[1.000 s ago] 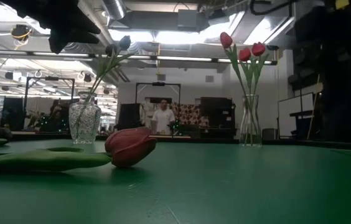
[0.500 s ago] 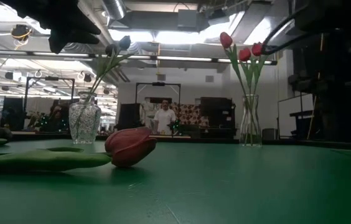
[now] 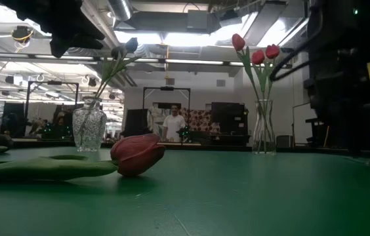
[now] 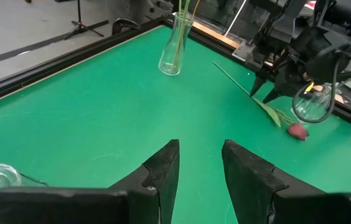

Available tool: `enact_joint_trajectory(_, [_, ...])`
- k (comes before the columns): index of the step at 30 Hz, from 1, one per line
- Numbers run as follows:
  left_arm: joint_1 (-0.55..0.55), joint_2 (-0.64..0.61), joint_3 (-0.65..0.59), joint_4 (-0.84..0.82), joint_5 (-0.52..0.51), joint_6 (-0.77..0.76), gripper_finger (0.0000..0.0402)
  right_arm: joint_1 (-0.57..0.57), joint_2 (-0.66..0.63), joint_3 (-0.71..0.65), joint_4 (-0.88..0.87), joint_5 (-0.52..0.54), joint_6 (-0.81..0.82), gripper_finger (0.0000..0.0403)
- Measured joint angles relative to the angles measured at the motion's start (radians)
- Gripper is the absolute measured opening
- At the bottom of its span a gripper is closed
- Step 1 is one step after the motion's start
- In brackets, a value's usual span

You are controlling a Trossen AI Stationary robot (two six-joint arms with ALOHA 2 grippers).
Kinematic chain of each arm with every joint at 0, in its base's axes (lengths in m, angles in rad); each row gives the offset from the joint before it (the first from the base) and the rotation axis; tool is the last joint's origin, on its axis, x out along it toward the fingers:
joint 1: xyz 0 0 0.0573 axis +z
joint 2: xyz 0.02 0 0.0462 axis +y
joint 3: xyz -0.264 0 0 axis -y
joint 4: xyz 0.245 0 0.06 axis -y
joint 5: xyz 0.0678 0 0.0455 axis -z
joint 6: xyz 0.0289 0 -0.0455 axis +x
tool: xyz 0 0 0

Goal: Sort flowers into vase by color
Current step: Put the right red flower into the bottom transparent vase

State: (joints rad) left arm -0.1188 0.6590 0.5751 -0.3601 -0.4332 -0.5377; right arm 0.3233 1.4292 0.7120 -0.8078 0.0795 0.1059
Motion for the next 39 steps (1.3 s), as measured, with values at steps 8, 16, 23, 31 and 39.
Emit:
enact_joint_trajectory(8, [0.000,0.000,0.000,-0.010,0.000,0.000,0.0119,0.000,0.055,0.003,-0.001,0.000,0.051,0.0166])
enact_joint_trajectory(16, [0.000,0.000,-0.001,-0.014,0.000,0.000,0.0119,-0.004,0.058,0.023,0.037,0.016,0.050,0.0028])
enact_joint_trajectory(23, [0.000,0.000,-0.001,-0.014,0.000,0.000,0.0119,-0.003,0.058,0.025,0.160,0.033,0.126,0.0010])
enact_joint_trajectory(31, [0.000,0.000,-0.001,-0.014,0.000,0.000,0.0119,-0.003,0.046,0.067,0.283,0.114,0.188,0.0002])
enact_joint_trajectory(39, [0.000,0.000,-0.001,-0.016,0.000,0.000,0.0119,-0.003,-0.042,0.102,0.375,0.257,0.292,0.0001])
